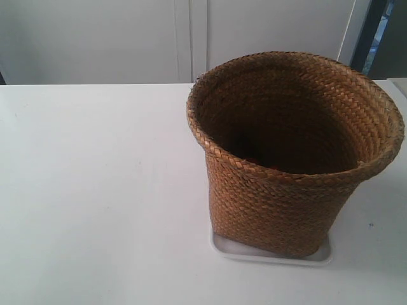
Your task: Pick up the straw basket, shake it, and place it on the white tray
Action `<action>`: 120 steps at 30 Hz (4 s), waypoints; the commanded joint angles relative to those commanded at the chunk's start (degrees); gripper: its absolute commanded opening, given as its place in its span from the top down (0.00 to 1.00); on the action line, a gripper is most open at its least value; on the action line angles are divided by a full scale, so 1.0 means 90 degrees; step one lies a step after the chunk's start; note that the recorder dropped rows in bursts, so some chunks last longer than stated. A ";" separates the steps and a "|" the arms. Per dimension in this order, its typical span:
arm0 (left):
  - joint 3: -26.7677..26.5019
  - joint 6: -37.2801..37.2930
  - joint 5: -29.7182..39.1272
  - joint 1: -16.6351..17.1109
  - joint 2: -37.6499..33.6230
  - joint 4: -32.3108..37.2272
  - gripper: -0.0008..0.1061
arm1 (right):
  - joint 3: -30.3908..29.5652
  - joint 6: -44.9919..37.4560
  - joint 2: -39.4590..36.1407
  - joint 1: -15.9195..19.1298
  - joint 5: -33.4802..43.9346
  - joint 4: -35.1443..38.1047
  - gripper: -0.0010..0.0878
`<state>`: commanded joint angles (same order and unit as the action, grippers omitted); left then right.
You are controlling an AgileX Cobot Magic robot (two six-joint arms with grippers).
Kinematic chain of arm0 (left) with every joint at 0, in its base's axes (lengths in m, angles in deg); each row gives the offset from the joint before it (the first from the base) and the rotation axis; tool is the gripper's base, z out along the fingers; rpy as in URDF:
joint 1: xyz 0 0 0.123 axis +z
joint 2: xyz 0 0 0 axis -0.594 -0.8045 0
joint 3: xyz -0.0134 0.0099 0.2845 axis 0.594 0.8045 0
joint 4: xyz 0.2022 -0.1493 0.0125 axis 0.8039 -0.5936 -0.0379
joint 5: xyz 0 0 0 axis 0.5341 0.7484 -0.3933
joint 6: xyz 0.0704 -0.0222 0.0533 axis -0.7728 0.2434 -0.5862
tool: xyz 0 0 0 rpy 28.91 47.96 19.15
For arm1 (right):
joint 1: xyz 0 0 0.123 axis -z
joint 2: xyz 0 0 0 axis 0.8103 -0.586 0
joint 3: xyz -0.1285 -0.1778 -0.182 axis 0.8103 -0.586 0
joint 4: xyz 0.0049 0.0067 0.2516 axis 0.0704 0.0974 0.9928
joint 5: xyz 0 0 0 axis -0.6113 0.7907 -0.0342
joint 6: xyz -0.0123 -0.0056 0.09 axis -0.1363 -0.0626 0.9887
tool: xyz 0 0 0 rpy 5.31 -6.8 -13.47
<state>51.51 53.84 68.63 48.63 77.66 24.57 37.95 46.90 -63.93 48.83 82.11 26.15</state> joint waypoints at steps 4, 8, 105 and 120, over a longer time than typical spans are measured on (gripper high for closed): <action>0.0443 0.0000 -0.0368 0.0000 0.0135 0.0000 0.99 | 0.0000 0.0000 0.0000 0.0000 0.0000 0.0000 0.99; 0.0801 0.0000 -0.0764 0.0000 0.0135 -0.0077 0.99 | 0.0000 0.0000 0.0000 0.0000 0.0000 0.0000 0.99; 0.2243 0.0715 -0.1513 0.0000 0.0135 -0.0887 0.99 | -0.6572 -0.0355 -0.0031 0.0000 -0.7770 -0.0170 0.99; 0.2243 0.0704 -0.1513 0.0000 0.0135 -0.0893 0.99 | -0.7620 -0.0259 0.0737 0.0000 -0.7950 -0.0648 0.99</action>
<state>71.70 60.17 55.01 48.63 78.87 16.54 -30.63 44.57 -57.29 48.83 10.55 20.32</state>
